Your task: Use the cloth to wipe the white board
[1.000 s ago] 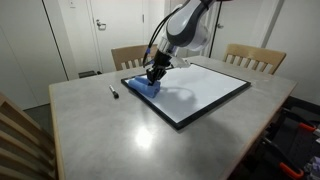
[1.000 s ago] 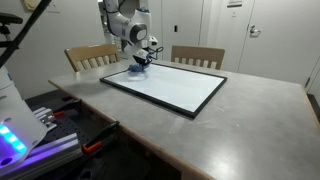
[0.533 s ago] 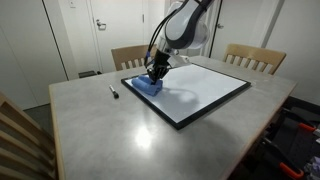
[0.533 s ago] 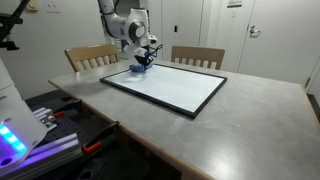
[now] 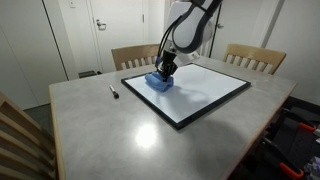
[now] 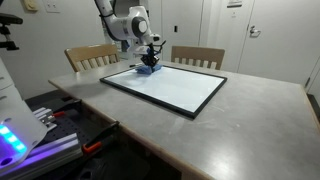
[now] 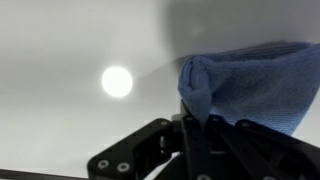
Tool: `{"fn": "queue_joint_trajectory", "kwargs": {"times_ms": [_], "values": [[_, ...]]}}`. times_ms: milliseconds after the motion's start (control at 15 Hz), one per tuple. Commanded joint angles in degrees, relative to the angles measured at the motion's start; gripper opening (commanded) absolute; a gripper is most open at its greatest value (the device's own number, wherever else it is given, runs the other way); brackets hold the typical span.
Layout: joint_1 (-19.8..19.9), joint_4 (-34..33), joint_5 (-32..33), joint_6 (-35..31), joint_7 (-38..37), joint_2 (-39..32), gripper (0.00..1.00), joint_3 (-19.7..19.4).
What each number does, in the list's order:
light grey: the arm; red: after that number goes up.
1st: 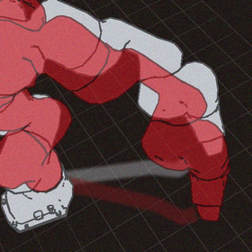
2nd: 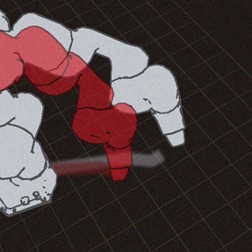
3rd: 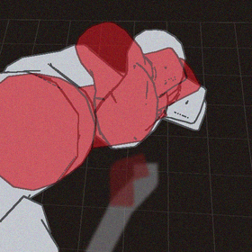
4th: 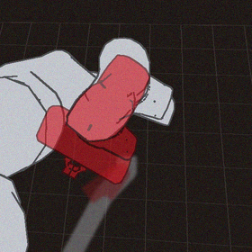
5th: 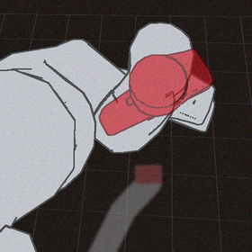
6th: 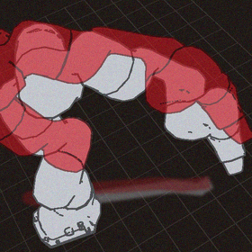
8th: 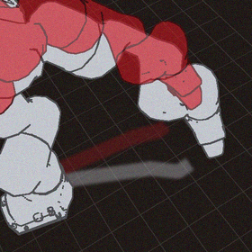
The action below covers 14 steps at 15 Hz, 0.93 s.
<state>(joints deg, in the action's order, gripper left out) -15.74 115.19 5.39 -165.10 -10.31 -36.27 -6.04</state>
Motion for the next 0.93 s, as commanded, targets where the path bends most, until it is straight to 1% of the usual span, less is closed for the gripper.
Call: {"fn": "queue_joint_trajectory", "kwargs": {"times_ms": [0,467,867], "values": [[-0.71,2.88,3.42,2.27,0.59,1.9,0.01,-2.45],[-0.09,4.51,8.44,5.33,-0.08,3.91,0.01,-6.38],[-0.23,5.23,10.43,4.72,-1.66,3.65,0.01,-9.6]]}}
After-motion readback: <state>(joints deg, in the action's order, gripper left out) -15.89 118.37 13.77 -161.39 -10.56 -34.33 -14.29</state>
